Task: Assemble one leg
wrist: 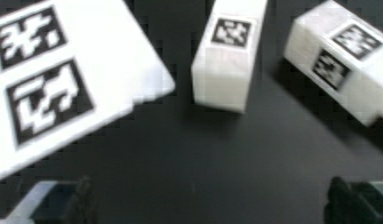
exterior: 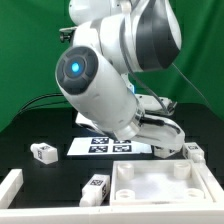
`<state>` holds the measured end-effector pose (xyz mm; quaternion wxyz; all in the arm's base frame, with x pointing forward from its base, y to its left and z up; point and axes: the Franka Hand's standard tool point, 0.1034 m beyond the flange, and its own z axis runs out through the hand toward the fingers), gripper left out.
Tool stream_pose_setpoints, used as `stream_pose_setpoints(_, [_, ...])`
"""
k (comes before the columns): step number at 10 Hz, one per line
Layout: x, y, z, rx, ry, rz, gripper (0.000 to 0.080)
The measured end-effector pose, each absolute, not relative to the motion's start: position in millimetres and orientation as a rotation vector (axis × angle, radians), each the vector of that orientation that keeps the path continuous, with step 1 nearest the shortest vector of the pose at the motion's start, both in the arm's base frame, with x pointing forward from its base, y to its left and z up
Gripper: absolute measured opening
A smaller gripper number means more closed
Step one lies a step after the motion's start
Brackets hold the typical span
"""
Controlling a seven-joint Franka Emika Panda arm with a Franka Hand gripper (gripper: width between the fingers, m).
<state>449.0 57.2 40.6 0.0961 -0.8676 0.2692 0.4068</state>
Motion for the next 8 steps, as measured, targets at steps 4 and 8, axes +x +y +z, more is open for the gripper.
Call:
stream_pose_setpoints(4, [435.1,65.9,36.0,-2.553,0.836,1.236,0.0649])
stream_pose_setpoints(8, [414.9,77.6,18.3,-2.572,0.857,1.229,0.0649])
